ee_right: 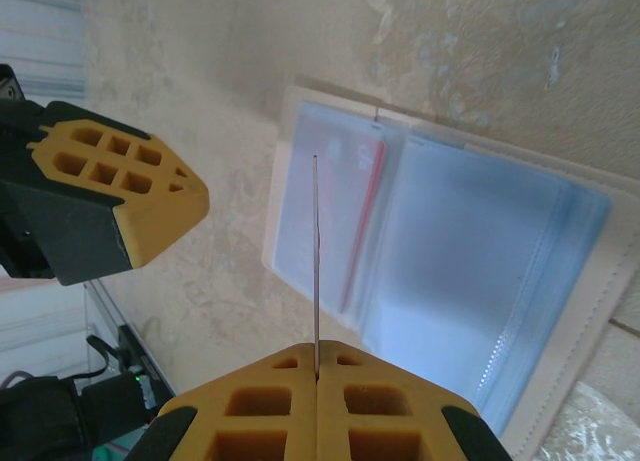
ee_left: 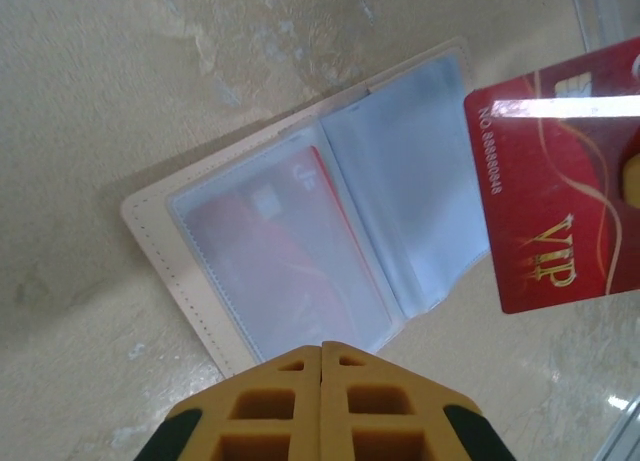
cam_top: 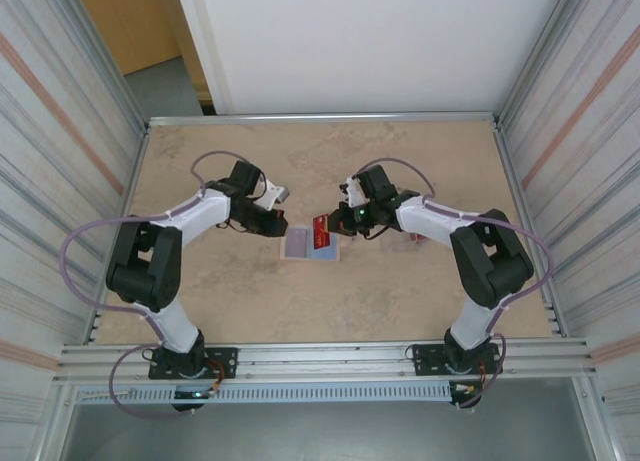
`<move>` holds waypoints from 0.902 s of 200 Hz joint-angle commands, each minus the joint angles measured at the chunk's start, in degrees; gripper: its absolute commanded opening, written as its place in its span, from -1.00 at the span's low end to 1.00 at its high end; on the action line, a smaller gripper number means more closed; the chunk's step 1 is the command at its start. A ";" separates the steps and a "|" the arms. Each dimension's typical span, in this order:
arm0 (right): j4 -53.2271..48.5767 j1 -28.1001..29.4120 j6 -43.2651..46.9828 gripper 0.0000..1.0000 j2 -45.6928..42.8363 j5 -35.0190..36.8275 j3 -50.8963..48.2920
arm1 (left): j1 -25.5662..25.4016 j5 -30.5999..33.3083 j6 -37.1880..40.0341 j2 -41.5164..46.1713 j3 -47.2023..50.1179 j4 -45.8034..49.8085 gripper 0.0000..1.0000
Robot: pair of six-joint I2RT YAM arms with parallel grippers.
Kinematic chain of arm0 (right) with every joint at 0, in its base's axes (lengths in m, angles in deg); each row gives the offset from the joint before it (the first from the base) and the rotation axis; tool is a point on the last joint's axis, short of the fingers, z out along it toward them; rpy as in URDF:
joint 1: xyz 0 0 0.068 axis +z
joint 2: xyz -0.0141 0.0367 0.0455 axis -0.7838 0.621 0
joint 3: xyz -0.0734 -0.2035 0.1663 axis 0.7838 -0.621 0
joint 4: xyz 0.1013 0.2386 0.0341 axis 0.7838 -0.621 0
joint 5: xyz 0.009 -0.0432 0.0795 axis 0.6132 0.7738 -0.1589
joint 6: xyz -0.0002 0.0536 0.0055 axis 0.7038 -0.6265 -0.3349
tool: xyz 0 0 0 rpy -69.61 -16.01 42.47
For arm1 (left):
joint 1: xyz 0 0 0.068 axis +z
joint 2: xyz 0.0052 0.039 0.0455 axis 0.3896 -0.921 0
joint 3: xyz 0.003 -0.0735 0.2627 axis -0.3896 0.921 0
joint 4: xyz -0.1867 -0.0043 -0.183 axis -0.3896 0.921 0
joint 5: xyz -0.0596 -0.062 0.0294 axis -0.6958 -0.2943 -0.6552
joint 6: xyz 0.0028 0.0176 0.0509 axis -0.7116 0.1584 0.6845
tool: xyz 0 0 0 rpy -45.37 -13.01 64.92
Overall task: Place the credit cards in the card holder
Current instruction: Insert the credit card into the card slot.
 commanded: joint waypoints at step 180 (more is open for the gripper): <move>-2.00 1.30 -2.75 -1.00 10.35 -4.56 5.38 | -0.09 -1.31 -3.29 -9.74 -3.61 1.58 -1.00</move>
